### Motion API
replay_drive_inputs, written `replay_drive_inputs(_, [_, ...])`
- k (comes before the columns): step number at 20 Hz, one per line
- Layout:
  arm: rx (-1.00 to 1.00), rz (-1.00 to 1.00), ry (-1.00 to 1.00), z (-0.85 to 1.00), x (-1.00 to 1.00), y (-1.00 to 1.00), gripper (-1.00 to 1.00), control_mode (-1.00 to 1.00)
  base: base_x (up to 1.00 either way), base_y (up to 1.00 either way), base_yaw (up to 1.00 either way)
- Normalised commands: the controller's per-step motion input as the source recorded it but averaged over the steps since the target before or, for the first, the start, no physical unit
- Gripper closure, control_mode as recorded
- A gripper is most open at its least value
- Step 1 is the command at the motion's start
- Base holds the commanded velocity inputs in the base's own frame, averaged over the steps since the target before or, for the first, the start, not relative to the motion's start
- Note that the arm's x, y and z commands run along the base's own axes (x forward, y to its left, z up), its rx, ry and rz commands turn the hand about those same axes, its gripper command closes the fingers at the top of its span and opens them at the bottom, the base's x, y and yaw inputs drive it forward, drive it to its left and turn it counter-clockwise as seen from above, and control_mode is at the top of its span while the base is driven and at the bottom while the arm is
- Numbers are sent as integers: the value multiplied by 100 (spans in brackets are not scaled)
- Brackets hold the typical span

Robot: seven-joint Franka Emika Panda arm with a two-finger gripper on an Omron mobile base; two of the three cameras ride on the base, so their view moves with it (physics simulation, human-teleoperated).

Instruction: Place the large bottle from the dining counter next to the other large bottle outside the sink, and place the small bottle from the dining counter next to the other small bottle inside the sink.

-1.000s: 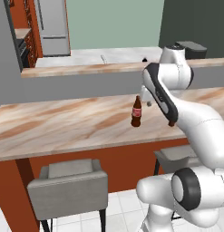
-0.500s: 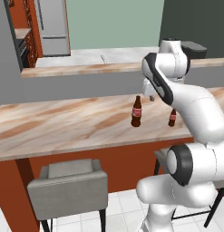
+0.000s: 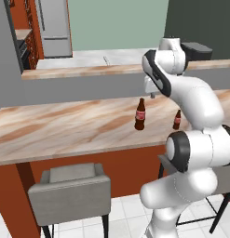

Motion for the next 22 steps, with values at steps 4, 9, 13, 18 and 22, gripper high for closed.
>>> replay_drive_inputs(4, [1, 1, 0, -12, 39, 0, -100, -100, 0, 0, 0])
replay_drive_inputs(9, [2, 1, -1, -21, 43, 0, -100, -100, 0, 0, 0])
replay_drive_inputs(13, [3, 1, -3, -24, 44, 0, -100, -100, 0, 0, 0])
replay_drive_inputs(18, [3, 1, -6, -21, 40, 0, -100, -100, 0, 0, 0])
replay_drive_inputs(22, [0, 1, -1, -21, 45, 0, -100, -100, 0, 0, 0])
